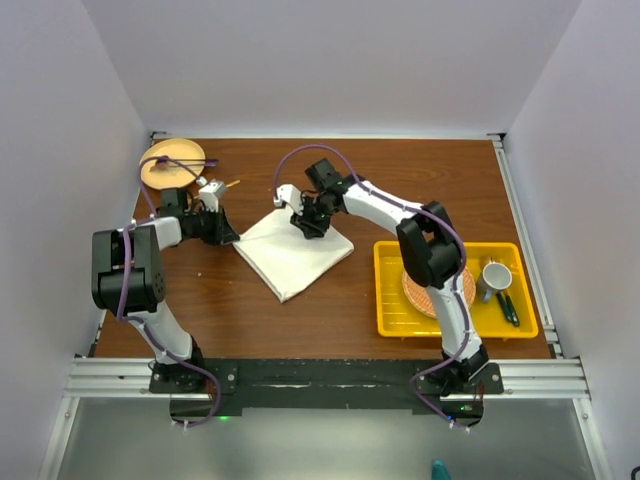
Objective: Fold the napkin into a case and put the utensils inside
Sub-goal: Pick up the lower triangle-folded napkin from the center of the board, then fold the lower triangle-folded napkin at the center of the board.
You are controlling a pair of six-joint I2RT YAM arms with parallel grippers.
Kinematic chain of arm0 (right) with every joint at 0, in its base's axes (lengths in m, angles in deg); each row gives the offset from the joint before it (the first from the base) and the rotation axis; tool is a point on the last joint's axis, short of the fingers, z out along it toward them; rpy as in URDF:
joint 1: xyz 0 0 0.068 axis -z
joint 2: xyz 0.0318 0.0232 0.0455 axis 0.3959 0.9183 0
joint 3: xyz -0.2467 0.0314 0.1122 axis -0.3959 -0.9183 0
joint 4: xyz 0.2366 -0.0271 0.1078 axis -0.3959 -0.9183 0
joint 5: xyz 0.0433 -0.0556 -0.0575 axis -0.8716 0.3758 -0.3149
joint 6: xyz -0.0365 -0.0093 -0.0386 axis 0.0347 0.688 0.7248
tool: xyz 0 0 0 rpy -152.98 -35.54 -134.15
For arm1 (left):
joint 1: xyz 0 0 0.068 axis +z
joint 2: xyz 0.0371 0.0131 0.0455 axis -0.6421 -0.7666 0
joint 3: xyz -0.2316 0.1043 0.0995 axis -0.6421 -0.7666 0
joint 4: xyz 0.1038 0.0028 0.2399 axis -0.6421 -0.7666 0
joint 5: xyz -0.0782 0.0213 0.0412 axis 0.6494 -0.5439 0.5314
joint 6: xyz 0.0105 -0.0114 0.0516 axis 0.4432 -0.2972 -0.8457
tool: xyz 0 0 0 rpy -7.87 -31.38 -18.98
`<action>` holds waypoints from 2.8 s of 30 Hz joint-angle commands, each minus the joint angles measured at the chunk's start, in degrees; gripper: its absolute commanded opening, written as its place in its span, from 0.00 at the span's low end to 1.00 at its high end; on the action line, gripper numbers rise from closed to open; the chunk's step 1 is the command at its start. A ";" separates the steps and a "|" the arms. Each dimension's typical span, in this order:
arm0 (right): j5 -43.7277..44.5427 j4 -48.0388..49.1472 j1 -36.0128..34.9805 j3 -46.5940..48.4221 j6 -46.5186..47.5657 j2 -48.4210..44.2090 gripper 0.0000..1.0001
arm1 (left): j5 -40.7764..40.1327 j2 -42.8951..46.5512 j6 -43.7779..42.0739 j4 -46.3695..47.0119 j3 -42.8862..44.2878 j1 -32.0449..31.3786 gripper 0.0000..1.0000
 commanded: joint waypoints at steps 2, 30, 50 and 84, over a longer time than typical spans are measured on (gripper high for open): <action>-5.41 8.34 -6.59 -8.97 -6.22 -11.40 0.39 | 1.44 2.57 2.32 3.76 -0.75 0.45 0.00; 5.14 26.28 -16.00 -6.69 -23.02 1.17 0.36 | 8.02 4.50 1.96 2.97 -0.31 -0.16 0.00; 6.37 31.11 -16.00 -10.91 -26.27 -1.47 0.37 | 17.62 1.44 -14.64 -16.99 -1.01 -4.64 0.00; -2.68 12.40 -5.63 -17.69 -42.79 -6.05 0.41 | 15.14 3.44 -19.56 -20.06 4.26 -5.35 0.00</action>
